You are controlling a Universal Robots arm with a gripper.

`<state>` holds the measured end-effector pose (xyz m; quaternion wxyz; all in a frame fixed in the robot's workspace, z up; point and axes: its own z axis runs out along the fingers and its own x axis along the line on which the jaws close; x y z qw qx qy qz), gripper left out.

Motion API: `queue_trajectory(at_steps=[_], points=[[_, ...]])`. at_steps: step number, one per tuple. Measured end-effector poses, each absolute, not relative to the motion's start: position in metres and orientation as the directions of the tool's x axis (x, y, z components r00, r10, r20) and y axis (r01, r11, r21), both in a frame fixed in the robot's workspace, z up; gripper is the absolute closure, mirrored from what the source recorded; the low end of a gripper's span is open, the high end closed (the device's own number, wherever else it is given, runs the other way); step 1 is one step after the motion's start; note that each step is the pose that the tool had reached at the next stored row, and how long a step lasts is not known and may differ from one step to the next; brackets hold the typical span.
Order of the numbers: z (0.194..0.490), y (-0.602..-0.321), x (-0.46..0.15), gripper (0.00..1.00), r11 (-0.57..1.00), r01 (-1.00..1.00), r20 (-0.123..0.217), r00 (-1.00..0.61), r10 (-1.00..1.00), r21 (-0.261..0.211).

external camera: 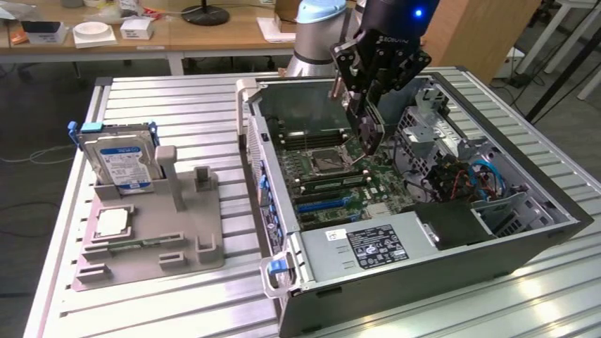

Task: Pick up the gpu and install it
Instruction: 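Insert the gpu into the slot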

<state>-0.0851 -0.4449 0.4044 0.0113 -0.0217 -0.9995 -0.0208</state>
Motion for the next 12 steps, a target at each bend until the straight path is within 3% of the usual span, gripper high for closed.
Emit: queue_trajectory(at_steps=[12], points=[[0.4041, -0.4449, -0.0843, 0.74, 0.999, -0.004, 0.023, -1.0, -0.005, 0.041]])
